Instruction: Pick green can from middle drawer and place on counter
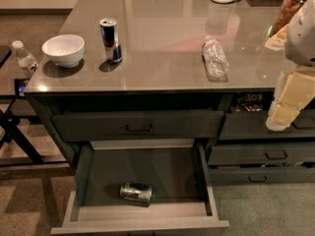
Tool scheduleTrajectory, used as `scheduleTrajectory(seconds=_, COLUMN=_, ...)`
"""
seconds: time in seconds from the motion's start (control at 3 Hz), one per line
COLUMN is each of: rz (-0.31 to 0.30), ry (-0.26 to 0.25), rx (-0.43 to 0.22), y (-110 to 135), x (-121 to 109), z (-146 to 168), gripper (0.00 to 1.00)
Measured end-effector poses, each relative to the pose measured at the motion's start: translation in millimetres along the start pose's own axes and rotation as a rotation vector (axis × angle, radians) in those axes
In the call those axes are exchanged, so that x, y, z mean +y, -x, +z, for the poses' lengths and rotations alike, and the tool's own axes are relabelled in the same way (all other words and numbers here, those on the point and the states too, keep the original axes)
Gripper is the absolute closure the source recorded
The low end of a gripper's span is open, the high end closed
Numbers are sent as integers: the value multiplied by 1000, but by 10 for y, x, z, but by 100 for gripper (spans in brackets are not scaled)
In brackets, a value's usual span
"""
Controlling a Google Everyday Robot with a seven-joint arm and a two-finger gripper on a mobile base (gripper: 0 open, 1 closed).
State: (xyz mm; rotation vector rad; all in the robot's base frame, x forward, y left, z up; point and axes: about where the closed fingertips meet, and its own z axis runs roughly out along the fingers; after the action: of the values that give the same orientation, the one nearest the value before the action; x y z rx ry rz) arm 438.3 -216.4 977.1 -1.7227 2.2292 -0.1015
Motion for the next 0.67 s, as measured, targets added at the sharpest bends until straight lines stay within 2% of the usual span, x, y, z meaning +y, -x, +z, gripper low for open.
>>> scheduleTrajectory(seconds=0.33, rz=0, ry=0, rx=0, y=0, x=0, z=0, gripper=0)
scheduleTrajectory(seconds=0.67, rz=-18, ry=4, rx=6, y=57, x=62, z=154, gripper=0)
